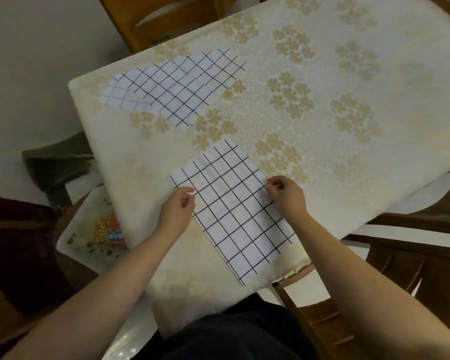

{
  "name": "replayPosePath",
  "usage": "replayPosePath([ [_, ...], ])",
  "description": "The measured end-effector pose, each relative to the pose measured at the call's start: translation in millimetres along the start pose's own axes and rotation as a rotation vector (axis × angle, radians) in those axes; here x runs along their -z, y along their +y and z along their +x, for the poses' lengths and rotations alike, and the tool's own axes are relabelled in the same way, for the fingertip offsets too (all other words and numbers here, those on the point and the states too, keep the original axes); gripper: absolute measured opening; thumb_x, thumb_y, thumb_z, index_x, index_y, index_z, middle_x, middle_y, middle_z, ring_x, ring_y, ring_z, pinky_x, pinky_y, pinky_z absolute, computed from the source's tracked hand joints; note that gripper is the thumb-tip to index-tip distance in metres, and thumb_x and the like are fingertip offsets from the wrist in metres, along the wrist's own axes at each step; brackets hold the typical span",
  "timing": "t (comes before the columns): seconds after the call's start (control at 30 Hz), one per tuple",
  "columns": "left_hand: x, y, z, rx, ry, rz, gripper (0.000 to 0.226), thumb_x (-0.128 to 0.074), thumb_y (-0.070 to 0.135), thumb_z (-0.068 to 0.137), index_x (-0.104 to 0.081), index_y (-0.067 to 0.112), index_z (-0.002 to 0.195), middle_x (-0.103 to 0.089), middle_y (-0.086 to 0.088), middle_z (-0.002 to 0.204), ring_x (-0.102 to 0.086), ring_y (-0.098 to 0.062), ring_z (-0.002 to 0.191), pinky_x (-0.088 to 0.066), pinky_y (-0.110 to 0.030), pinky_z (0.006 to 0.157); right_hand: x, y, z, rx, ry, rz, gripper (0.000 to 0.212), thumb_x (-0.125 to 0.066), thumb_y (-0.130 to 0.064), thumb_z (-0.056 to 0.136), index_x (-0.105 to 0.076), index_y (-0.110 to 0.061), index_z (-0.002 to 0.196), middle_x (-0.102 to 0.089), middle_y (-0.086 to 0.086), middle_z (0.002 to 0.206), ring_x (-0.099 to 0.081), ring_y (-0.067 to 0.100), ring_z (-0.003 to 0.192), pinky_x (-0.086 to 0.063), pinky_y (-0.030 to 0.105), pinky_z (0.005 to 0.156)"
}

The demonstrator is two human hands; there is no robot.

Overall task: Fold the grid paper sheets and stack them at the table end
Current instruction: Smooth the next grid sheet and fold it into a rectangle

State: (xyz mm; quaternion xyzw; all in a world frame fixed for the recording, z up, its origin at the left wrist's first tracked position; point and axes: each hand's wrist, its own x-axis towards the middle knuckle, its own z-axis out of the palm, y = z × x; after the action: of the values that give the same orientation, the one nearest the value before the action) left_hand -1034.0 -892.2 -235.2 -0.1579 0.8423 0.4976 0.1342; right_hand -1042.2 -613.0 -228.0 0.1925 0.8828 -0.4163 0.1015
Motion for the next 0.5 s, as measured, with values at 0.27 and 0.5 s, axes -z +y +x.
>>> replayPosePath([
  [0.27,-7,-14,-50,0.557,-0.098,-0.359,0.012,-0.052,0.008,0.097,-0.063,0.003,0.094,-0.064,-0.012,0.073,-0.058,-0.019,0.056,-0.052,-0.023,0.043,-8,-14,41,-0.186,-0.068,-0.260,0.047,-0.069,-0.046,0.083,-0.056,-0.024,0.123,-0.065,0.000,0.120,-0.060,0.026,0.110,-0.046,0.039,0.093],
  [0.5,-22,-11,-58,0.606,-0.103,-0.408,0.017,-0.056,0.015,0.096,-0.061,0.011,0.081,-0.059,-0.005,0.070,-0.050,-0.014,0.050,-0.045,-0.022,0.045,-5,-19,53,-0.314,-0.139,-0.299,0.039,-0.070,-0.052,0.080,-0.058,-0.018,0.095,-0.062,0.004,0.090,-0.061,0.030,0.096,-0.044,0.042,0.095],
])
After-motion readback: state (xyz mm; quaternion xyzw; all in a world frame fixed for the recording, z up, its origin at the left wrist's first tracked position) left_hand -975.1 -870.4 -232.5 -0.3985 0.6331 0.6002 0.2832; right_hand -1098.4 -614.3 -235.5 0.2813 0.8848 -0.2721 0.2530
